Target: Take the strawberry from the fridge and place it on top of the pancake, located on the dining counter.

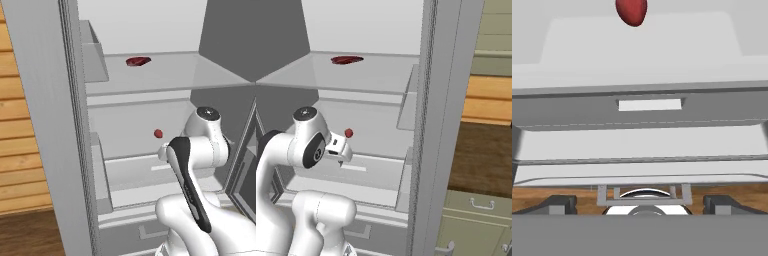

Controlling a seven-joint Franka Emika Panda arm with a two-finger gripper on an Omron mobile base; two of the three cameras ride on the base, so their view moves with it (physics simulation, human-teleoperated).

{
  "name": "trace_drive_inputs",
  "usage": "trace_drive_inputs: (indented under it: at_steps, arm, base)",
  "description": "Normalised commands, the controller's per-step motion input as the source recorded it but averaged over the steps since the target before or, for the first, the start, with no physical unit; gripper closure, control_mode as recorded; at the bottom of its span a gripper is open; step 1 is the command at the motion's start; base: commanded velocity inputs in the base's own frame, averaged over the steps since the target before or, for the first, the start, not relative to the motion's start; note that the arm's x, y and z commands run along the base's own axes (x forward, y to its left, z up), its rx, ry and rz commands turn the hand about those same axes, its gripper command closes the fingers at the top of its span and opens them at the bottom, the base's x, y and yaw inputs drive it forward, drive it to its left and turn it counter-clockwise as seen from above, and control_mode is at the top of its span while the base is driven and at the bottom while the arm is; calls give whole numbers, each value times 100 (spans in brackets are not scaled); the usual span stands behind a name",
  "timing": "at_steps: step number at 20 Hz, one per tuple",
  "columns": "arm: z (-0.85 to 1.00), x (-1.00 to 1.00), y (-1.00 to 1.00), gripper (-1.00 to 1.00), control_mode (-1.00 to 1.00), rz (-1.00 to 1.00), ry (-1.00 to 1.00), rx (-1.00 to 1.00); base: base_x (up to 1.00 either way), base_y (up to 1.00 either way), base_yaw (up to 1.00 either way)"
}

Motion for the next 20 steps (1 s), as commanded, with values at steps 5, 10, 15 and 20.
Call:
trace_drive_inputs:
  at_steps: [5,10,15,20]
  arm:
    - [0,0,0,-100,100,0,0,0]
    - [0,27,0,-100,-100,0,-3,0]
    - [1,61,5,-100,-100,0,-20,0]
    - [29,46,12,-100,-100,0,-6,0]
  base:
    - [49,4,0]
    - [17,1,0]
    - [0,0,0]
    - [0,0,0]
